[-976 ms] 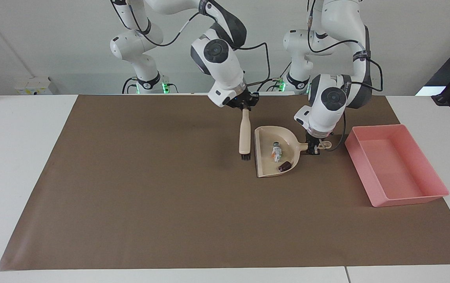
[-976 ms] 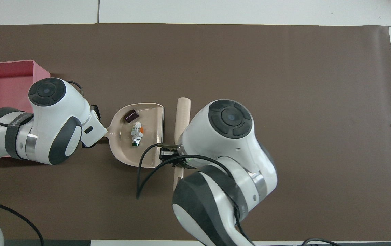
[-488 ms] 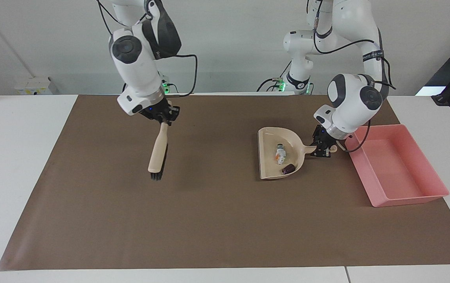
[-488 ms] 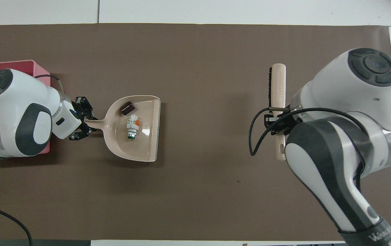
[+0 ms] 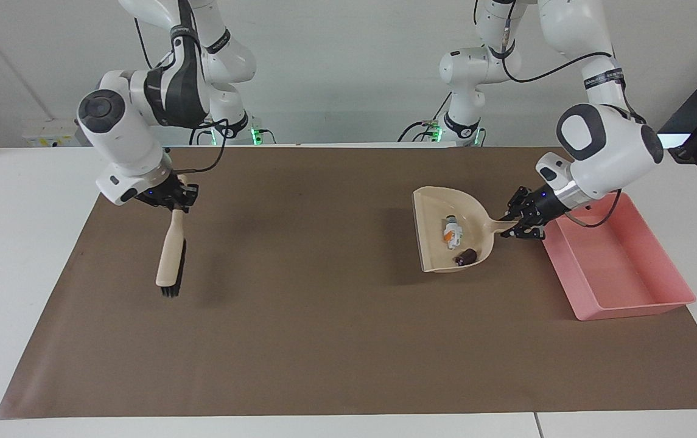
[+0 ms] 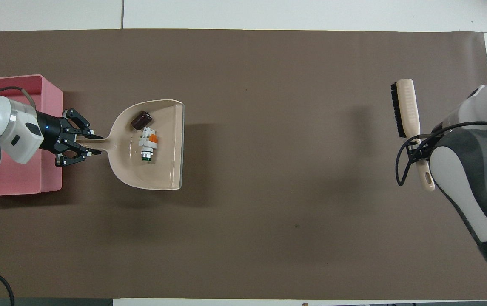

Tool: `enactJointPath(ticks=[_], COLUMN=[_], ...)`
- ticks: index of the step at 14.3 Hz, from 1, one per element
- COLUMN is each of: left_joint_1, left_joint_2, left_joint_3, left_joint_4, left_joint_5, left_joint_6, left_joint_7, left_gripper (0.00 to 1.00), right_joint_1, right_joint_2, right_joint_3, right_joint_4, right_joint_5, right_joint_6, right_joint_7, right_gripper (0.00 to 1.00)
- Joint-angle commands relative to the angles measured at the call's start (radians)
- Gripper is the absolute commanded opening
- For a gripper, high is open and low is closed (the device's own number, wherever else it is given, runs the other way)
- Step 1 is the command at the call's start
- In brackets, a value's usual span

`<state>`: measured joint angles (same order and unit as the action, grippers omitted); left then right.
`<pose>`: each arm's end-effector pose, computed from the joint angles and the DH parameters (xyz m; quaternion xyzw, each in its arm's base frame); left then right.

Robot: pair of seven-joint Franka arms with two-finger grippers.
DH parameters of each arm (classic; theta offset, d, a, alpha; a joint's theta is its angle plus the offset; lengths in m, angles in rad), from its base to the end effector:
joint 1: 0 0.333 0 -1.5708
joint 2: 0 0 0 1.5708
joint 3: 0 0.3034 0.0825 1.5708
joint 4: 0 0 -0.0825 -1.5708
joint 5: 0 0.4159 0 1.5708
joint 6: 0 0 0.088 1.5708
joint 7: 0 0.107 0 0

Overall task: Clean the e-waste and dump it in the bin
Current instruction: 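Lift the dustpan with the left gripper while the right gripper returns the brush, then tip the dustpan over the pink bin with the left gripper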

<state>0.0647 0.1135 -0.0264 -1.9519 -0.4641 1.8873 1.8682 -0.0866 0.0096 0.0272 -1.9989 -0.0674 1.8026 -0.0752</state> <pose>0.5938 -0.0103 0.3864 0.6628 -0.7127 0.1233 0.1938 0.5601 -0.0390 0.4115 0.9940 0.0189 -0.1046 0.0247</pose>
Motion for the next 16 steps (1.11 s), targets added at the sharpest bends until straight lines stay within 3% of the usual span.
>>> enactJointPath(ticks=[1,5,7,9,13,15,16], left_joint_1=[0.067,0.187,0.240,0.245,0.245,0.244,0.241], left_joint_2=[0.061,0.144,0.167,0.187,0.264,0.293,0.301], left_joint_3=[-0.001,0.008,0.034,0.110,0.270,0.336,0.353], left_joint_4=[0.146,0.335,0.384,0.428,0.582,0.631,0.643], left_joint_5=[-0.039,-0.030,-0.022,-0.021,-0.018,-0.013,0.039], left_joint_6=[-0.137,-0.261,-0.289,-0.292,-0.339,-0.338,-0.323], left_joint_7=[0.040,0.109,0.155,0.222,0.227,0.232,0.250], left_gripper=[0.00,0.00,0.00,0.00,0.00,0.00,0.00], right_joint_1=[-0.085,-0.169,-0.208,-0.231,-0.248,-0.248,-0.248], right_joint_2=[-0.020,-0.005,0.021,0.052,0.036,0.030,0.030], right_joint_3=[0.017,0.020,0.019,0.019,0.020,0.020,0.020], right_joint_4=[-0.073,-0.127,-0.135,-0.141,-0.208,-0.219,-0.219], right_joint_5=[-0.028,-0.003,0.076,0.087,0.089,0.089,0.089], right_joint_6=[0.035,0.064,0.089,0.113,0.168,0.175,0.175], right_joint_7=[-0.066,-0.067,-0.067,-0.069,-0.078,-0.087,-0.098], right_gripper=[0.00,0.00,0.00,0.00,0.01,0.06,0.06])
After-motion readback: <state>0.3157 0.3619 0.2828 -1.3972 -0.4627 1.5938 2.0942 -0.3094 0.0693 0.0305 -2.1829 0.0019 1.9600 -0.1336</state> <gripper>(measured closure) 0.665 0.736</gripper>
